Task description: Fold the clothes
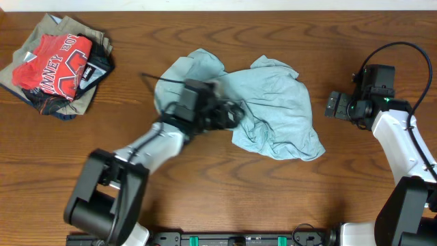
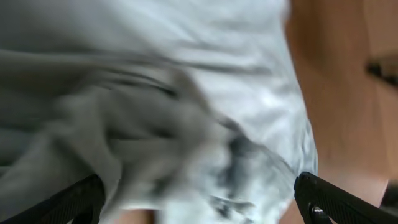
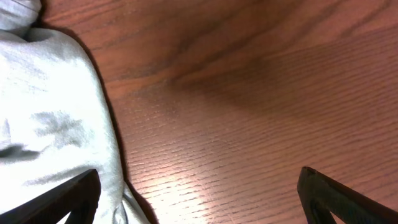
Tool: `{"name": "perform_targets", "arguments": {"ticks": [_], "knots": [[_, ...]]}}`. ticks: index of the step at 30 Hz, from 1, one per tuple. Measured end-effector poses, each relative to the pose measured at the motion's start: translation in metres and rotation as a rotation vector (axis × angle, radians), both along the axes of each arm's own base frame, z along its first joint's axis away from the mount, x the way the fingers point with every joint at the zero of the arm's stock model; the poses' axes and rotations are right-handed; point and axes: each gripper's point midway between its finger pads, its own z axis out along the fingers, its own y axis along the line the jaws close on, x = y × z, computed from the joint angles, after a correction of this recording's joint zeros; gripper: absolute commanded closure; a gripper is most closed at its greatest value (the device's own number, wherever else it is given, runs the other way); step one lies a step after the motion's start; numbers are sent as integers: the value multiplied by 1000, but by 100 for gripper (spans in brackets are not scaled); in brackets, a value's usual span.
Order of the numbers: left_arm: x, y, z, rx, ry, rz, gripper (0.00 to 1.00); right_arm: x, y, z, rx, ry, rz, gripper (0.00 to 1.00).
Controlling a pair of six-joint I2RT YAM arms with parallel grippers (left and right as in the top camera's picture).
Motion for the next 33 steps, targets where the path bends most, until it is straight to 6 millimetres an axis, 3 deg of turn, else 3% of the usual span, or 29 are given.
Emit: {"name": "perform_targets", "arguments": {"ticks": [4, 9, 11, 13, 14, 16, 17, 24, 28, 30, 31, 32, 33], "knots": [[-25, -28, -8, 76, -43, -92, 2, 0, 0, 0, 2, 0, 1, 1], [-36, -30, -19, 171, -62, -101, 12, -2, 1, -1, 6, 7, 2, 1], [-34, -28, -20, 187, -67, -91, 23, -2, 2, -1, 8, 8, 3, 1], [-33, -26, -21, 198, -71, -82, 41, -2, 2, -1, 9, 8, 4, 1], [-32, -25, -21, 203, -74, -80, 54, -2, 2, -1, 9, 8, 4, 3], [-31, -24, -22, 210, -79, -78, 89, -2, 2, -1, 8, 10, 6, 10], [-31, -24, -22, 215, -84, -82, 94, -2, 2, -1, 9, 11, 6, 14], [-38, -10, -33, 269, -25, -73, 94, -2, 2, -1, 9, 11, 7, 26], [-40, 22, -45, 326, 74, -12, 94, -2, 2, -1, 9, 11, 6, 25], [-33, 36, -40, 322, 86, 35, 94, -2, 2, -1, 9, 11, 5, 22], [-27, 40, -34, 311, 75, 56, 75, -2, 2, -1, 10, 11, 5, 20], [-22, 43, -26, 297, 56, 72, 49, -2, 2, -1, 10, 11, 5, 18], [-17, 42, -17, 274, 29, 81, 43, -2, 2, -1, 10, 10, 5, 18]]}}
